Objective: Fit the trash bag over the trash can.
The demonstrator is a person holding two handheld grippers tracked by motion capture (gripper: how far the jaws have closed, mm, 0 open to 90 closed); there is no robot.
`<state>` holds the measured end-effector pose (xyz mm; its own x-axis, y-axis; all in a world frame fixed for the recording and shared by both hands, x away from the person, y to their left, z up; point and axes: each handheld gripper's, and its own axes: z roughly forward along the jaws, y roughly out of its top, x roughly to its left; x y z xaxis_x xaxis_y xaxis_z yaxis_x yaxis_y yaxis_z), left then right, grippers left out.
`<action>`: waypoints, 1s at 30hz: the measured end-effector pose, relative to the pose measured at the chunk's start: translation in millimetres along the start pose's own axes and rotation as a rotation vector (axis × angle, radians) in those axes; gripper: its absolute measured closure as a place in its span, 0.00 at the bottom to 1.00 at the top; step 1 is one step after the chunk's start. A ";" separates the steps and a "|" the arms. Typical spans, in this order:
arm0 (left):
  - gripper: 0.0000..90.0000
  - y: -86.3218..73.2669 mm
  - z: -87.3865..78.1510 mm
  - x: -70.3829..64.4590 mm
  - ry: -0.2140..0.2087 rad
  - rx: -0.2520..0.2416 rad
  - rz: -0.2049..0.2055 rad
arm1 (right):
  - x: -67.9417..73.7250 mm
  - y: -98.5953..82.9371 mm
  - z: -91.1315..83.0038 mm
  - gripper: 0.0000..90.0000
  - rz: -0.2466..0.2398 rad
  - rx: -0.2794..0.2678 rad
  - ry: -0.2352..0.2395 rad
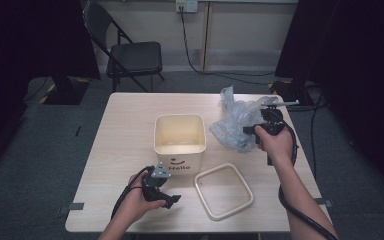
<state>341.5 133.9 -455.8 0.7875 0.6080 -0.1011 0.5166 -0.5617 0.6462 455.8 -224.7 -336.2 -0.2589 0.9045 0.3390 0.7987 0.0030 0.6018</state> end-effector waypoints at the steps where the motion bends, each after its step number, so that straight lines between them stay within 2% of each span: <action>1: 0.21 0.0 0.0 0.0 0.000 0.000 0.000 | 0.0 0.0 0.0 0.97 0.000 0.000 0.000; 2: 0.21 -0.5 -1.9 1.5 0.005 -0.001 -0.006 | 3.7 3.6 -2.1 0.97 0.008 -0.018 0.003; 5: 0.21 -1.1 -6.8 4.6 0.014 -0.016 -0.016 | 8.9 8.1 -3.7 0.97 0.004 -0.020 0.001; 8: 0.22 -1.1 -11.5 6.5 0.023 -0.017 -0.013 | 21.9 18.4 -6.6 0.97 -0.010 -0.037 0.004; 9: 0.22 -1.1 -11.5 6.5 0.023 -0.017 -0.013 | 21.9 18.4 -6.6 0.97 -0.010 -0.037 0.004; 12: 0.21 -2.2 -13.8 9.4 0.024 -0.011 -0.011 | 37.3 27.6 -8.8 0.97 -0.024 -0.069 0.003; 17: 0.22 -3.3 -17.2 12.4 0.021 -0.025 -0.030 | 52.5 33.5 -8.1 0.97 -0.029 -0.102 0.025; 18: 0.22 -3.2 -18.9 13.6 0.031 -0.026 -0.027 | 61.0 35.5 -7.3 0.97 -0.040 -0.114 0.035; 19: 0.22 -3.1 -20.3 14.4 0.031 -0.032 -0.030 | 61.0 35.5 -7.3 0.97 -0.040 -0.114 0.035; 23: 0.22 -2.1 -27.5 17.8 0.046 -0.051 -0.036 | 76.8 39.8 -6.7 0.98 -0.062 -0.147 0.053; 24: 0.22 -2.1 -31.2 19.5 0.041 -0.059 -0.043 | 83.8 40.9 -6.5 0.98 -0.073 -0.169 0.058; 30: 0.22 -2.0 -37.5 23.1 0.049 -0.073 -0.051 | 98.9 46.2 -9.0 0.98 -0.083 -0.218 0.081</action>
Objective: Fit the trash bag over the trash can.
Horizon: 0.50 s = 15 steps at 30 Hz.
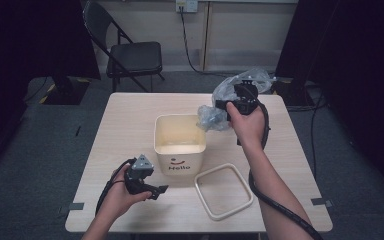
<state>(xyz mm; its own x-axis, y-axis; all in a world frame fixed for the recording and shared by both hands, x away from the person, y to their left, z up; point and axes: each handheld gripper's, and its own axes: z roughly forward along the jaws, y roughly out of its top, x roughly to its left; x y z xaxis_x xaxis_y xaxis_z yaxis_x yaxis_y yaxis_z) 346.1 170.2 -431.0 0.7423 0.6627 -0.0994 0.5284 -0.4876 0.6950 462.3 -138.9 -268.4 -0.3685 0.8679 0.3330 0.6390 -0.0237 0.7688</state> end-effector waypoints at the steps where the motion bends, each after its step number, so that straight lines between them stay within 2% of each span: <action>1: 0.22 0.4 -0.8 0.2 0.005 -0.001 0.006 | 2.7 2.9 -0.6 0.98 -0.008 -0.010 0.007; 5: 0.22 1.8 -1.3 -0.1 0.000 0.000 0.001 | 9.4 11.2 -0.5 0.97 -0.004 -0.020 0.019; 6: 0.22 2.3 -0.9 -0.5 0.000 -0.005 -0.003 | 10.2 10.3 1.2 0.97 0.001 -0.004 0.019; 9: 0.22 3.1 -1.1 -0.8 -0.006 -0.009 -0.008 | 12.2 -1.7 13.3 0.97 -0.002 0.049 0.044; 12: 0.22 3.9 -3.3 0.0 0.000 -0.018 -0.006 | 13.5 -10.1 19.8 0.97 0.003 0.069 0.059; 14: 0.22 4.5 -6.1 0.0 0.003 -0.024 -0.017 | 14.6 -23.7 29.8 0.97 0.001 0.105 0.074; 15: 0.22 5.2 -8.1 1.1 0.006 -0.023 -0.005 | 14.6 -23.7 29.8 0.97 0.001 0.105 0.074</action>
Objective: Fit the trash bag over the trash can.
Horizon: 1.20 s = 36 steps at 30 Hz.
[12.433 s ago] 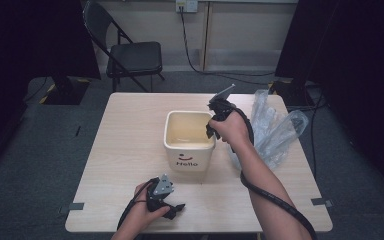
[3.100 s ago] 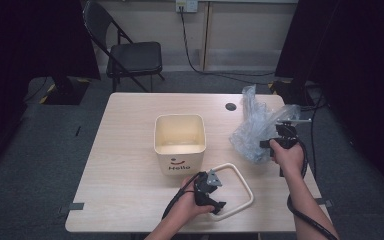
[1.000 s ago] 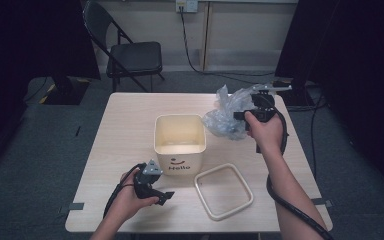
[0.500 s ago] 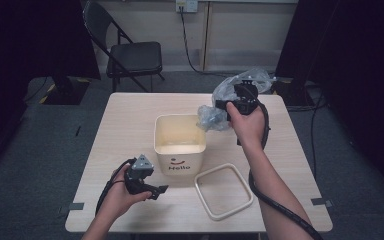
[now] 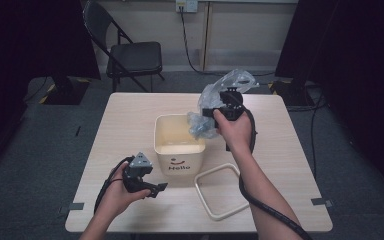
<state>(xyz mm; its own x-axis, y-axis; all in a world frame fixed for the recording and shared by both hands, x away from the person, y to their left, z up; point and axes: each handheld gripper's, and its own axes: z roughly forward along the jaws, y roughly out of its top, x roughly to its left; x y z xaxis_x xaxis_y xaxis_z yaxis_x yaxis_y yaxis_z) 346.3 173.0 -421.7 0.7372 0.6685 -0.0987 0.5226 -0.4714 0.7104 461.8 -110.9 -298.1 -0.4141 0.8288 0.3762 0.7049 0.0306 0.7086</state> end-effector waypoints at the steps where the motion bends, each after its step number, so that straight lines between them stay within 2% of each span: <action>1: 0.22 0.8 -1.7 0.5 0.001 -0.004 -0.003 | 0.5 -4.0 3.0 0.97 0.001 0.014 0.004; 6: 0.22 11.0 -13.7 1.4 0.016 -0.021 0.001 | 2.6 -19.0 14.8 0.97 -0.006 0.046 0.026; 11: 0.22 30.4 -30.2 0.5 0.027 -0.041 0.010 | 5.0 -21.0 18.1 0.96 -0.009 0.057 0.031; 12: 0.22 30.4 -30.2 0.5 0.027 -0.041 0.010 | 5.0 -21.0 18.1 0.96 -0.009 0.057 0.031; 17: 0.22 54.2 -34.7 -3.6 0.031 -0.045 0.028 | 5.0 -22.4 21.3 0.96 -0.001 0.066 0.032; 19: 0.22 58.7 -34.6 -4.7 0.029 -0.047 0.032 | 5.2 -22.2 21.7 0.96 0.000 0.069 0.035; 20: 0.22 67.3 -34.8 -6.7 0.030 -0.052 0.046 | 4.9 -21.7 22.1 0.96 -0.002 0.069 0.035; 21: 0.22 67.3 -34.8 -6.7 0.030 -0.052 0.046 | 4.9 -21.7 22.1 0.96 -0.002 0.069 0.035; 25: 0.22 93.8 -29.6 -10.9 0.018 -0.066 0.050 | 3.5 -20.0 22.6 0.96 0.001 0.070 0.034; 26: 0.22 93.8 -29.6 -10.9 0.018 -0.066 0.050 | 3.5 -20.0 22.6 0.96 0.001 0.070 0.034; 28: 0.22 104.6 -24.6 -12.0 0.015 -0.067 0.057 | 3.0 -19.4 23.4 0.96 0.002 0.072 0.035; 29: 0.22 116.6 -17.6 -13.2 0.006 -0.070 0.059 | 2.6 -18.6 24.3 0.96 0.007 0.071 0.037; 30: 0.22 116.6 -17.6 -13.2 0.006 -0.070 0.059 | 2.2 -18.2 24.8 0.96 0.007 0.072 0.039; 31: 0.22 125.0 -12.0 -13.7 0.000 -0.067 0.062 | 2.2 -17.6 25.2 0.96 0.008 0.073 0.042; 36: 0.22 140.2 0.5 -12.3 -0.009 -0.061 0.063 | 0.6 -15.5 26.1 0.95 0.008 0.083 0.043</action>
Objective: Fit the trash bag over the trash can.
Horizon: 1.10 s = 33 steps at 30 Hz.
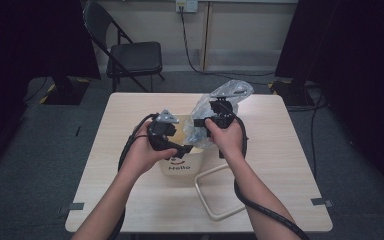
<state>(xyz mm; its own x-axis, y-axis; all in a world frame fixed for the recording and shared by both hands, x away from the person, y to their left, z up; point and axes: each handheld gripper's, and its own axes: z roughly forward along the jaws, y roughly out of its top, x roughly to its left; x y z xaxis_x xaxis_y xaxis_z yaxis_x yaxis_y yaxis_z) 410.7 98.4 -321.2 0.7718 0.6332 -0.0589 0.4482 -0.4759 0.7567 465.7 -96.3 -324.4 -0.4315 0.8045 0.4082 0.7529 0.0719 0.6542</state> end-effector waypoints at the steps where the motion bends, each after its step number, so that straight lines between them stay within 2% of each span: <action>1: 0.22 2.3 3.0 0.1 -0.001 -0.002 -0.002 | -0.8 0.6 0.1 0.95 -0.004 0.003 -0.004; 7: 0.22 13.2 18.8 -0.2 -0.014 -0.004 0.009 | -2.0 3.5 1.5 0.95 0.003 0.010 0.006; 9: 0.23 16.7 26.8 1.2 0.005 -0.019 0.013 | -1.6 5.5 1.4 0.94 0.005 0.012 0.011; 11: 0.25 17.5 29.5 2.5 0.005 -0.025 0.011 | -1.5 6.1 1.2 0.94 0.005 0.012 0.011; 15: 0.39 20.3 35.6 8.9 0.025 -0.070 0.002 | 0.1 7.9 0.0 0.94 0.027 0.001 0.036; 16: 0.48 20.8 35.8 10.1 0.029 -0.076 -0.003 | 0.7 8.4 -0.7 0.94 0.032 0.003 0.042; 17: 0.48 21.1 36.2 10.9 0.018 -0.071 -0.007 | 0.7 8.4 -0.7 0.94 0.032 0.003 0.042; 18: 0.56 21.6 36.5 11.0 0.018 -0.070 -0.017 | 2.2 9.2 -1.3 0.94 0.031 0.002 0.042; 19: 0.67 21.9 34.0 12.1 0.056 -0.064 0.014 | 3.3 9.6 -2.0 0.94 0.027 0.000 0.040; 20: 0.74 21.9 34.0 12.1 0.056 -0.064 0.014 | 3.8 10.4 -3.2 0.94 0.018 0.002 0.039; 22: 0.77 21.1 31.3 14.4 0.044 -0.072 -0.005 | 3.9 11.0 -4.4 0.93 0.020 0.002 0.042; 23: 0.88 20.2 29.5 15.1 0.047 -0.066 0.000 | 3.9 11.1 -6.5 0.88 0.019 0.006 0.045; 24: 0.88 19.5 27.5 16.0 0.045 -0.054 0.000 | 3.9 11.1 -6.5 0.88 0.019 0.006 0.045; 25: 0.93 18.6 25.2 16.9 0.046 -0.034 0.006 | 4.7 10.1 -8.0 0.83 0.013 0.007 0.057; 26: 0.93 17.7 23.3 17.3 0.057 -0.023 0.010 | 4.7 10.1 -8.0 0.83 0.013 0.007 0.057; 28: 0.94 12.7 16.1 22.4 0.092 0.026 0.011 | 6.1 9.8 -11.0 0.70 -0.010 -0.014 0.044; 30: 0.95 7.2 13.6 27.7 0.129 0.063 -0.005 | 5.5 9.9 -14.6 0.62 -0.027 -0.033 0.020; 31: 0.95 3.5 13.3 31.1 0.132 0.074 -0.020 | 3.4 9.7 -18.0 0.54 -0.032 -0.066 -0.012; 33: 0.95 -2.8 15.1 35.5 0.126 0.083 -0.040 | 1.3 9.6 -19.4 0.50 -0.039 -0.082 -0.029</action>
<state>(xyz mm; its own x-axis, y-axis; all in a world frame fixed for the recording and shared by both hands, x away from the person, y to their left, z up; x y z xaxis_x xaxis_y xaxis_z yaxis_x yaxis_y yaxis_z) 443.7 113.0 -335.3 0.6924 0.7215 -0.0015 0.5168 -0.4946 0.6988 462.7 -106.0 -305.2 -0.4448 0.8186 0.3635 0.6916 0.0561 0.7201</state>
